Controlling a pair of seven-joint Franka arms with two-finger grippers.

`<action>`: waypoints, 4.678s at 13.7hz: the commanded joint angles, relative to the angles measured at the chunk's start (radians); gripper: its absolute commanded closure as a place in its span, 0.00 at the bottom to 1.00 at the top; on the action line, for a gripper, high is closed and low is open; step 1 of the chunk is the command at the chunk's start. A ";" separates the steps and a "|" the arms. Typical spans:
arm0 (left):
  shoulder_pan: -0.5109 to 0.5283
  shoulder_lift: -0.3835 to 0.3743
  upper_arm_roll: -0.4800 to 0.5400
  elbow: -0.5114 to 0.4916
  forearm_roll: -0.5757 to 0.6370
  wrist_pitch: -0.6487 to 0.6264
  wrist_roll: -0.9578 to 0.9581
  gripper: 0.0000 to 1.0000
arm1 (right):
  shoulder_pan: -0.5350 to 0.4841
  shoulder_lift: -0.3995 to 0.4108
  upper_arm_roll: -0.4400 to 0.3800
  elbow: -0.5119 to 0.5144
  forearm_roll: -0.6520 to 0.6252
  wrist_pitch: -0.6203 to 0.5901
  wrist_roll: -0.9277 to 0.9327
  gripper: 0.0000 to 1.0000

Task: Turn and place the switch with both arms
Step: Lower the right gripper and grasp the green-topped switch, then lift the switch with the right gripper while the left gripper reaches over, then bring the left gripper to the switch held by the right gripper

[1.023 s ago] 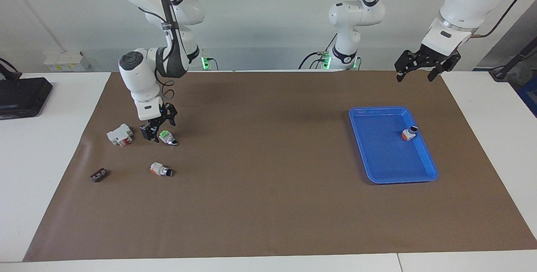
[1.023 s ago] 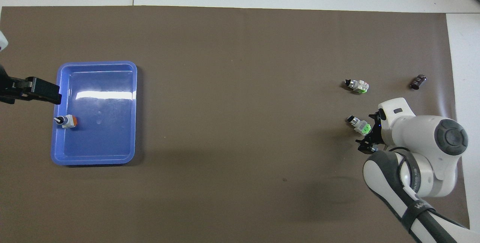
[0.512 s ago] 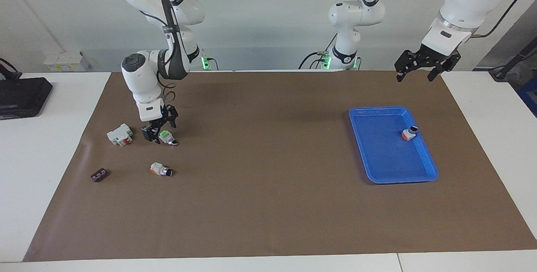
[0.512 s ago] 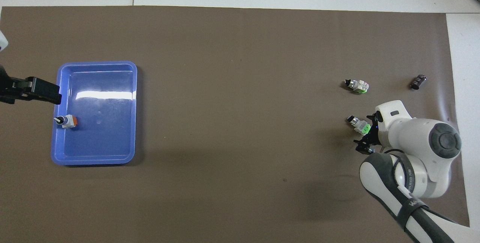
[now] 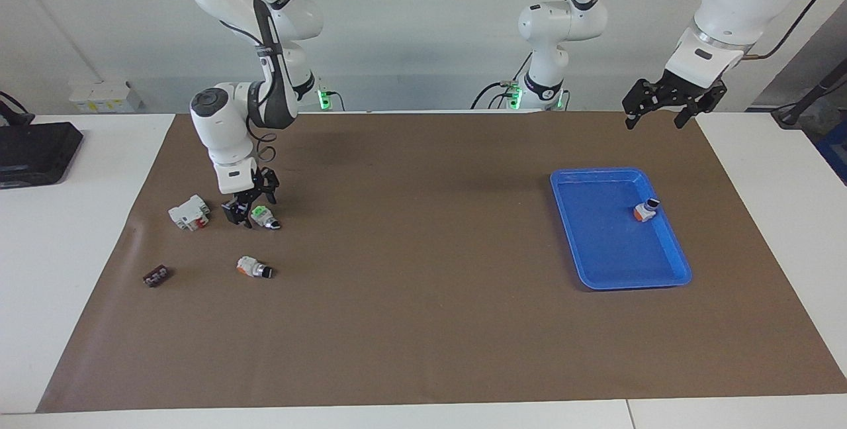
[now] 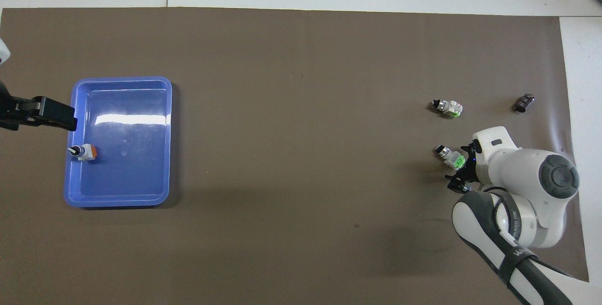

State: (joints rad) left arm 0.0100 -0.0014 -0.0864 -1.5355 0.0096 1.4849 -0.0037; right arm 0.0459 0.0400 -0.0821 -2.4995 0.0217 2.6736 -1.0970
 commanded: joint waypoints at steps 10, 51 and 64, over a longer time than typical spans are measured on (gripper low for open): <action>0.008 -0.029 -0.001 -0.034 -0.003 0.014 -0.006 0.00 | 0.015 -0.011 0.024 0.117 0.021 -0.136 -0.373 1.00; -0.202 -0.120 -0.018 -0.331 -0.810 0.465 0.292 0.31 | 0.528 -0.057 0.139 0.565 0.425 -0.144 0.146 1.00; -0.252 -0.118 -0.018 -0.374 -0.812 0.564 0.404 0.43 | 0.528 -0.062 0.140 0.562 0.425 -0.146 0.154 1.00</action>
State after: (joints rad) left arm -0.2286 -0.0937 -0.1148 -1.8731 -0.7824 2.0219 0.3718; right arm 0.5732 -0.0087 0.0546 -1.9323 0.4459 2.5175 -0.9698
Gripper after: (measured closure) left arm 0.410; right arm 0.577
